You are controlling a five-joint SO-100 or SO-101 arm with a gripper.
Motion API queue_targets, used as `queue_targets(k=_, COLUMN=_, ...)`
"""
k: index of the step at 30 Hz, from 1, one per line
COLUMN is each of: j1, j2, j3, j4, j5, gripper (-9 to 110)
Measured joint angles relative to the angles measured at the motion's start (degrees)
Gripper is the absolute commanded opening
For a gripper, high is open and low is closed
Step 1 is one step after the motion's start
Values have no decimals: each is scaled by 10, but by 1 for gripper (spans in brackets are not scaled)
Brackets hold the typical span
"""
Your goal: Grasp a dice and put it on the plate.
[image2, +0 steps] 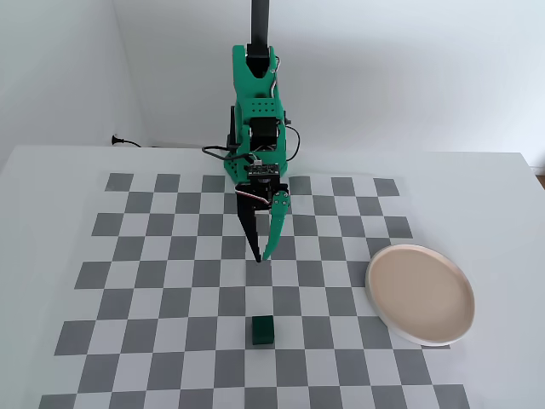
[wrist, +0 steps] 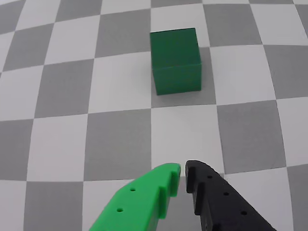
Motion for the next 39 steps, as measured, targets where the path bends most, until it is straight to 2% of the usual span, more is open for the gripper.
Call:
queue_targets(k=4, j1=11, j2=-127, j3=-63, j4=-44, j5=0, gripper=11)
queue_targets(k=8, j1=27, j2=-250, j3=-122, j4=-91, j5=0, gripper=25)
queue_targets(k=12, j1=38, j2=-353, j3=-183, j4=-122, j5=0, gripper=30)
queue_targets(k=23, j1=51, j2=-543, j3=-323, j4=-151, j5=0, gripper=32)
queue_targets(k=39, j1=35, j2=-621, j3=-347, j4=-203, j5=-9, gripper=32)
